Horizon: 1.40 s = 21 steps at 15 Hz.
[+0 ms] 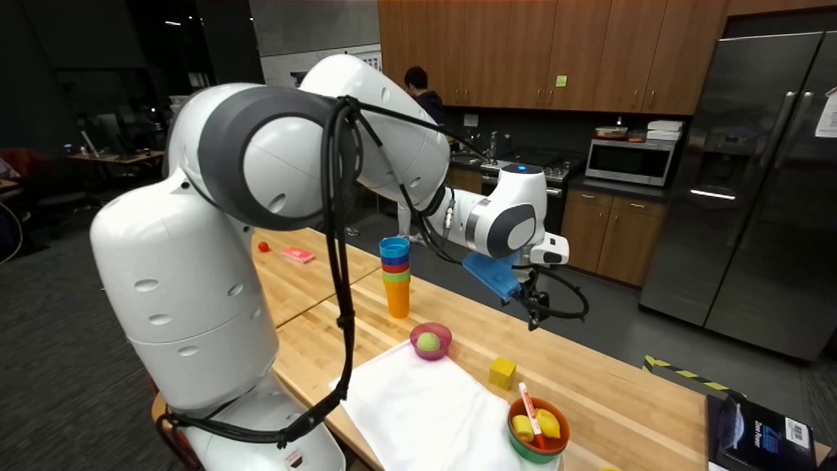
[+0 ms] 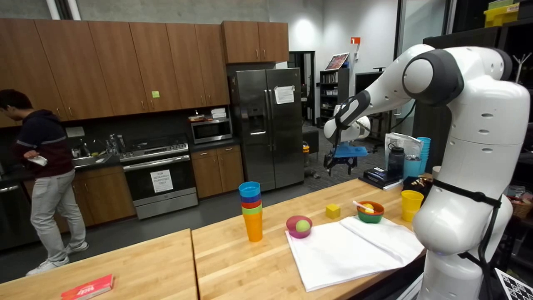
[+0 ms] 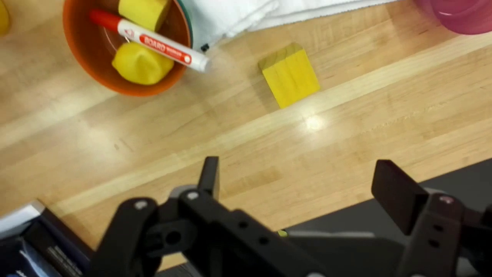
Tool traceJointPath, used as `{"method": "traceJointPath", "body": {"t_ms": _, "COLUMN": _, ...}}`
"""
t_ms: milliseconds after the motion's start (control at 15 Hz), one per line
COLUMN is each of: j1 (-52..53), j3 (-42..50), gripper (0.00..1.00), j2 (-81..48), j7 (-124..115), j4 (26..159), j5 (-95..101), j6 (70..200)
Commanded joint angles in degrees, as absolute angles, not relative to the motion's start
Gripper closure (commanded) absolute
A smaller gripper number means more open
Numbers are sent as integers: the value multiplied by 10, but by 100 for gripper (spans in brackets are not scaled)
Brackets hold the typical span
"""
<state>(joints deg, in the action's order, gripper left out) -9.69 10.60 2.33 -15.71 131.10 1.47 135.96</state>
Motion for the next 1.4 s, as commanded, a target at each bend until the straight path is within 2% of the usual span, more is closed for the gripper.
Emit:
{"method": "traceJointPath", "body": {"t_ms": 0, "j1": -103, "j3": 106, "gripper": 0, "j2": -24, "j7": -210, "j4": 1244, "j5": -2, "j6": 1247}}
{"method": "traceJointPath", "body": {"t_ms": 133, "j1": -101, "j3": 108, "gripper": 0, "j2": -44, "j7": -238, "j4": 1217, "j5": -9, "j6": 1180}}
{"method": "traceJointPath", "body": {"t_ms": 200, "j1": -99, "j3": 107, "gripper": 0, "j2": -19, "j7": -216, "j4": 1254, "j5": 5, "j6": 1233}}
{"method": "traceJointPath", "body": {"t_ms": 400, "j1": -98, "j3": 109, "gripper": 0, "j2": -40, "j7": -231, "j4": 1229, "j5": 0, "j6": 1198}}
{"method": "traceJointPath", "body": {"t_ms": 1333, "j1": -98, "j3": 109, "gripper": 0, "j2": -44, "j7": -233, "j4": 1224, "j5": 0, "j6": 1192}}
